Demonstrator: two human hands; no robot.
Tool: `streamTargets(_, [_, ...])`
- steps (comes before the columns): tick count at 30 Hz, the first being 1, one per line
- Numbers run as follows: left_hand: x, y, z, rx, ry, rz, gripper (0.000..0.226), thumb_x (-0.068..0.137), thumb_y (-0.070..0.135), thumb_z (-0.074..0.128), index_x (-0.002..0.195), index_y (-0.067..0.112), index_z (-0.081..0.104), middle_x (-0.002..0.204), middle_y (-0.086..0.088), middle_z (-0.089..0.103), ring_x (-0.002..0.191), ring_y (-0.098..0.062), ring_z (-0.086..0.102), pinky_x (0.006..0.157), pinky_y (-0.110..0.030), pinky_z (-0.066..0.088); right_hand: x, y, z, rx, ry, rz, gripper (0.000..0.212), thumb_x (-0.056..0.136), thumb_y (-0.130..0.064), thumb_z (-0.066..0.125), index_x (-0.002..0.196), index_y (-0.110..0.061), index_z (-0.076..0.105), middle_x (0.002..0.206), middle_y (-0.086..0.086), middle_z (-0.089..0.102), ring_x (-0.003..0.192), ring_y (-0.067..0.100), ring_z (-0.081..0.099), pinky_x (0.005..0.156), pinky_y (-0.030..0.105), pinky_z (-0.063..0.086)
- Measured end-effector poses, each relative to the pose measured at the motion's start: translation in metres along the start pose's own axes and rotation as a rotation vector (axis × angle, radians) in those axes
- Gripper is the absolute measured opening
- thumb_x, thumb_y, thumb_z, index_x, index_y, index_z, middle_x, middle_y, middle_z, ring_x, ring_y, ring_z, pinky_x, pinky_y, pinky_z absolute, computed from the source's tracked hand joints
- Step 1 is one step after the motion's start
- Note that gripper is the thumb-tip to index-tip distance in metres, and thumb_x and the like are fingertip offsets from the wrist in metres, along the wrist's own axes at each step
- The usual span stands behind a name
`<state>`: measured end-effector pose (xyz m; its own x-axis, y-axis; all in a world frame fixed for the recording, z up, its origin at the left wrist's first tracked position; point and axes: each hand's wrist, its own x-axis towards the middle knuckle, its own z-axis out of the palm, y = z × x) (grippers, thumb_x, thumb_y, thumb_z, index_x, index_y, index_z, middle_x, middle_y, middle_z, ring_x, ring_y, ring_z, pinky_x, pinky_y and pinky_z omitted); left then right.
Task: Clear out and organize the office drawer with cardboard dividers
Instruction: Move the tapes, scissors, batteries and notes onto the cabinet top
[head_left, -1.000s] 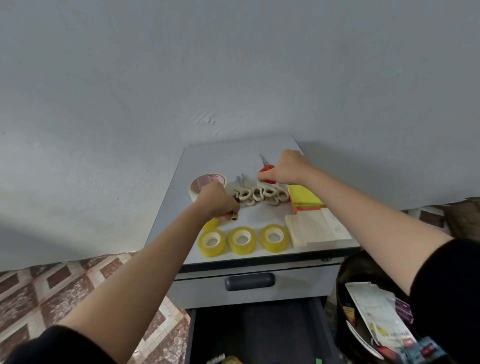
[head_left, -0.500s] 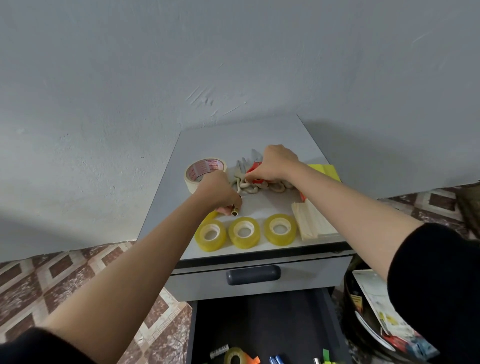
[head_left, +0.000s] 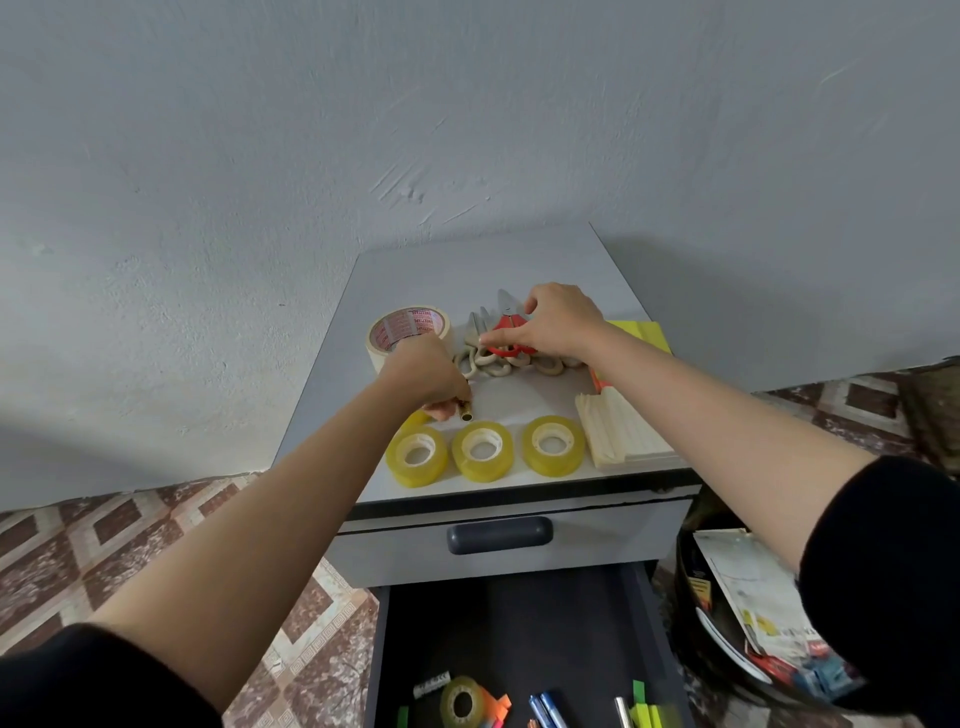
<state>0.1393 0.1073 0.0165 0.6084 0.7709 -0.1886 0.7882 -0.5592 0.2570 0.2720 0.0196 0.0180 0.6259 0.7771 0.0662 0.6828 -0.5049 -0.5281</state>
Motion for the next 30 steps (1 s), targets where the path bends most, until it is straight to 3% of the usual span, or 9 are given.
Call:
streamTargets(4, [0.002,-0.007,-0.001,0.008,0.114,0.021,0.026,0.077,0.026,0.070,0.065,0.007,0.057,0.057,-0.002,0.056,0.058,-0.016,0.057,0.054,-0.024,0.042,-0.006,0.004,-0.003,0.057,-0.023,-0.044,0.054,0.069,-0.053,0.075,0.105,-0.012,0.069,0.113,0.007,0.065,0.106,0.023,0.056,0.079,0.031,0.044])
streamTargets(7, [0.000,-0.008,0.004,0.020,0.132,0.027,0.041,0.073,0.044,0.074,0.078,0.009,0.053,0.074,-0.004,0.054,0.076,-0.021,0.055,0.064,-0.030,0.043,-0.007,0.004,-0.001,0.034,-0.035,-0.058,0.047,0.072,-0.048,0.075,0.109,-0.020,0.069,0.118,0.005,0.063,0.110,0.023,0.055,0.076,0.027,0.040])
streamTargets(12, [-0.003,-0.011,0.007,0.068,0.134,-0.003,0.046,0.068,0.045,0.079,0.066,0.013,0.045,0.065,0.001,0.049,0.073,-0.019,0.053,0.063,-0.029,0.041,-0.010,0.001,0.001,-0.002,-0.034,-0.051,0.035,0.076,-0.035,0.075,0.108,-0.022,0.071,0.115,0.005,0.065,0.106,0.023,0.056,0.074,0.025,0.039])
streamTargets(19, [0.000,-0.028,0.003,-0.007,0.116,-0.011,0.050,0.069,0.050,0.076,0.066,0.012,0.043,0.063,0.000,0.045,0.071,-0.019,0.050,0.061,-0.029,0.038,-0.008,0.001,0.002,-0.024,-0.021,-0.035,0.030,0.081,-0.015,0.068,0.109,-0.027,0.071,0.116,0.003,0.064,0.106,0.023,0.057,0.072,0.023,0.037])
streamTargets(24, [0.007,-0.036,0.001,-0.089,0.194,0.012,0.049,0.072,0.054,0.070,0.090,0.009,0.059,0.075,-0.003,0.063,0.077,-0.019,0.059,0.063,-0.029,0.046,-0.008,0.001,0.002,-0.037,-0.010,-0.049,0.028,0.082,-0.014,0.066,0.106,-0.026,0.072,0.115,0.001,0.065,0.106,0.023,0.057,0.072,0.024,0.037])
streamTargets(27, [0.003,-0.028,0.003,-0.049,0.225,0.018,0.050,0.071,0.057,0.071,0.066,0.012,0.049,0.062,-0.001,0.052,0.067,-0.019,0.053,0.054,-0.026,0.039,-0.009,0.001,0.002,-0.029,-0.008,-0.067,0.022,0.082,-0.022,0.069,0.103,-0.024,0.073,0.111,0.001,0.068,0.104,0.022,0.058,0.071,0.024,0.038])
streamTargets(30, [-0.001,-0.019,0.008,-0.015,0.247,0.027,0.051,0.072,0.053,0.072,0.060,0.014,0.041,0.059,0.001,0.044,0.066,-0.019,0.049,0.051,-0.025,0.033,-0.010,0.000,0.002,0.002,0.003,-0.085,0.023,0.080,-0.036,0.071,0.098,-0.021,0.075,0.105,0.001,0.070,0.100,0.021,0.059,0.069,0.025,0.039])
